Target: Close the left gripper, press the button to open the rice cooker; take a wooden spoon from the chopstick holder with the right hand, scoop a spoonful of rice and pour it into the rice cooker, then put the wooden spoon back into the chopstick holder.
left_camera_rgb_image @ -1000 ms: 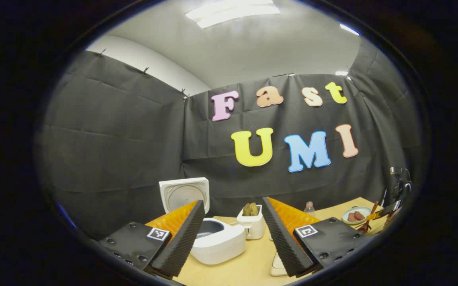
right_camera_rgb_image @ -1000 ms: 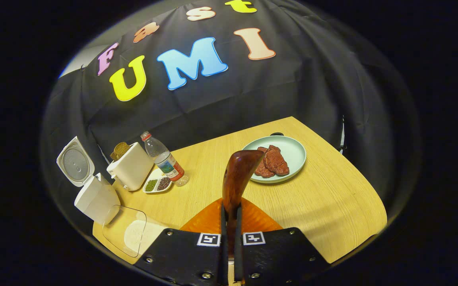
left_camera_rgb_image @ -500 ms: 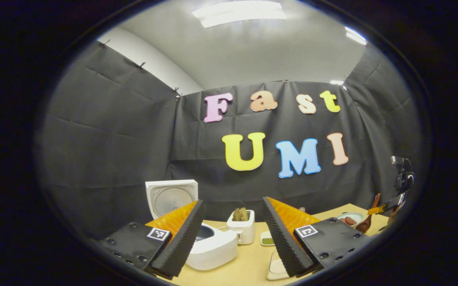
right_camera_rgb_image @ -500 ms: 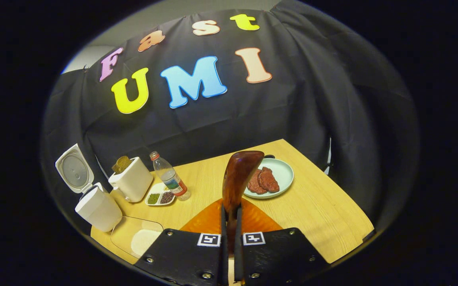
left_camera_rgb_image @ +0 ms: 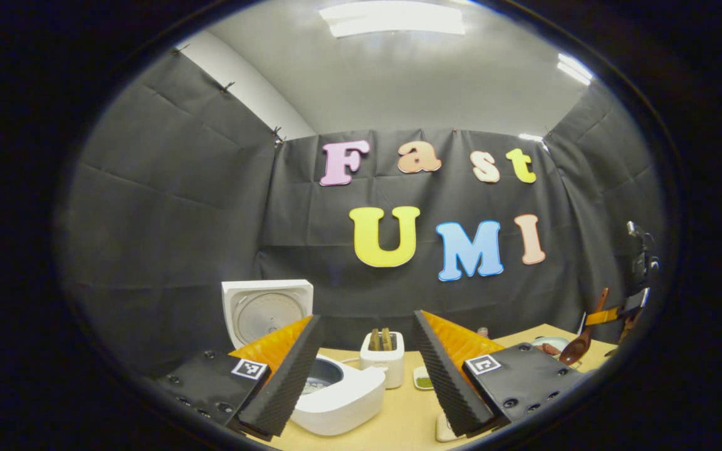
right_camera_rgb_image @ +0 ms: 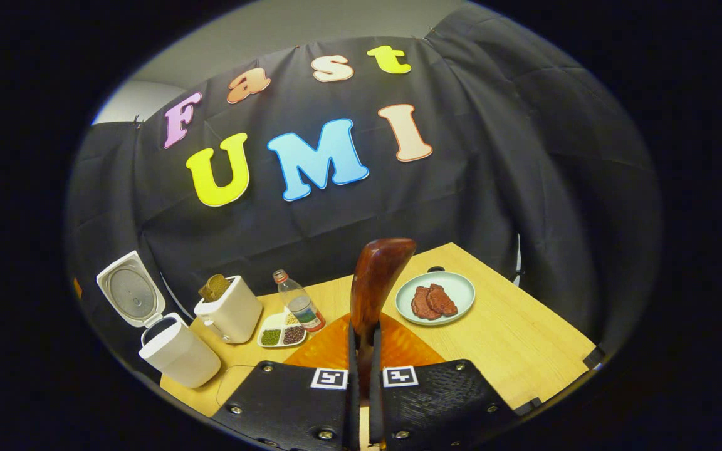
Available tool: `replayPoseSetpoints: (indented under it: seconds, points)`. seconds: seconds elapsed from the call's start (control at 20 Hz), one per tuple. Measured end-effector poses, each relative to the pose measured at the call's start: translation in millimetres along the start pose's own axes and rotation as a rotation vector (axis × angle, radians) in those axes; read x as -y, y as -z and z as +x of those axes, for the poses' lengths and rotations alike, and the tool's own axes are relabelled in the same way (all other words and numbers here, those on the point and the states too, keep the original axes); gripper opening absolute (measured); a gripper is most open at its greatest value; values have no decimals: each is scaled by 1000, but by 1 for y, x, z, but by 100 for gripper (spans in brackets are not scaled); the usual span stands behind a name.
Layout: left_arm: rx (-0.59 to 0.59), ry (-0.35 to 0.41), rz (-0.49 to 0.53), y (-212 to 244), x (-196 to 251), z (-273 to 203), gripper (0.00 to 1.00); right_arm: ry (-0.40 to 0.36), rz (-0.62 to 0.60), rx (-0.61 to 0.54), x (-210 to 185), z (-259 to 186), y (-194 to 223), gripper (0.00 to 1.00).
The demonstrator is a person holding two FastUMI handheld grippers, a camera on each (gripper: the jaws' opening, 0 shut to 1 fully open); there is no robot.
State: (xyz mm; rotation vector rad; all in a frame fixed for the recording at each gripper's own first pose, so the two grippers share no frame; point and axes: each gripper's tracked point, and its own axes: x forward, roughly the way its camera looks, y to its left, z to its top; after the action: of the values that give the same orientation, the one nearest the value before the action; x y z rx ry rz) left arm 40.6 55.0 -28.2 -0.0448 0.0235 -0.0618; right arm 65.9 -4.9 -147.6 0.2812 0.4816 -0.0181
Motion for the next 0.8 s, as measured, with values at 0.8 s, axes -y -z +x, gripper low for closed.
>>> replayPoseSetpoints:
  seconds: [0.8]
  points:
    - [-17,21,17,23,-81,16,99,-19,-129,-22,-101,19,93,6]
